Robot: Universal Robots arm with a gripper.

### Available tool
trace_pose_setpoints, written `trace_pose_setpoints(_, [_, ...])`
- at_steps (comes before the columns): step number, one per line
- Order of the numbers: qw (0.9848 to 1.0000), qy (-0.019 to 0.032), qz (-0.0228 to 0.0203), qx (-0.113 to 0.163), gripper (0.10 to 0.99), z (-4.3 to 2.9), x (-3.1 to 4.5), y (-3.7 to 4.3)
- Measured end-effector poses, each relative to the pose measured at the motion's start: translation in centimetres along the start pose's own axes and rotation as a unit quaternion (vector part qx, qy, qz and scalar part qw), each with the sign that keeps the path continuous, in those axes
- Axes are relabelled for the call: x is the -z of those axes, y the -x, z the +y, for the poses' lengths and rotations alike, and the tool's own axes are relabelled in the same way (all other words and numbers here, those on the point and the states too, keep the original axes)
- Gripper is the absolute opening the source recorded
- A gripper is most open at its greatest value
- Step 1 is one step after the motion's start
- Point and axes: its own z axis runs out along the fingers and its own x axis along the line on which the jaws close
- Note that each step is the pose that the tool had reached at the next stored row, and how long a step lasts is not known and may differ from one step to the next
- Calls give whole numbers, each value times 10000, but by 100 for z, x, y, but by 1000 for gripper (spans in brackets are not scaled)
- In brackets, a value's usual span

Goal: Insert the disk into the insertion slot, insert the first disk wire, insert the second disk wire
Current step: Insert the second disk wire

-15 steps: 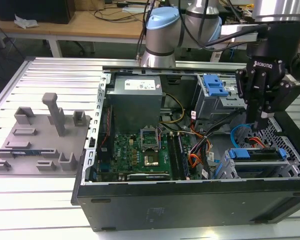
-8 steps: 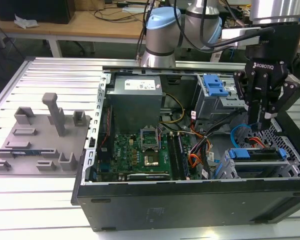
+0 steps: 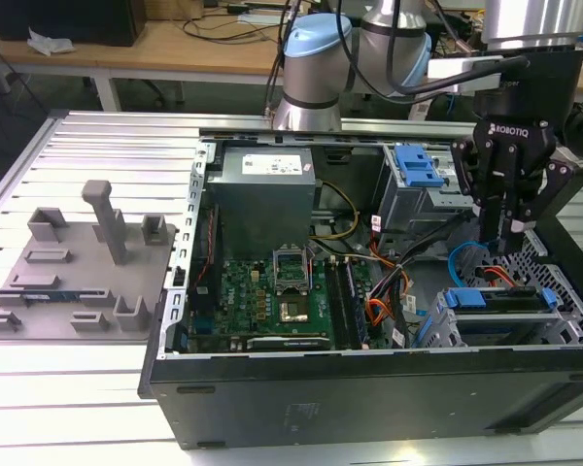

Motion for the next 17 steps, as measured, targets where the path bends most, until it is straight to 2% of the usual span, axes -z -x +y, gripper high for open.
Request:
trace_pose_setpoints(3, [10000,8,34,8,345,0,-8,6])
trace_pose_setpoints(4, [10000,12,35,0,271,0,-11,10])
trace_pose_setpoints(6, [10000,29,31,-16,271,-1,-16,15])
trace_pose_setpoints(13, [9998,133,15,-139,271,-10,-43,28])
trace_pose_setpoints(14, [9998,138,14,-147,255,-10,-43,28])
trace_pose_setpoints(15, [9998,141,13,-152,188,-11,-43,28])
trace_pose_setpoints(17, [9998,142,14,-152,161,-12,-43,27])
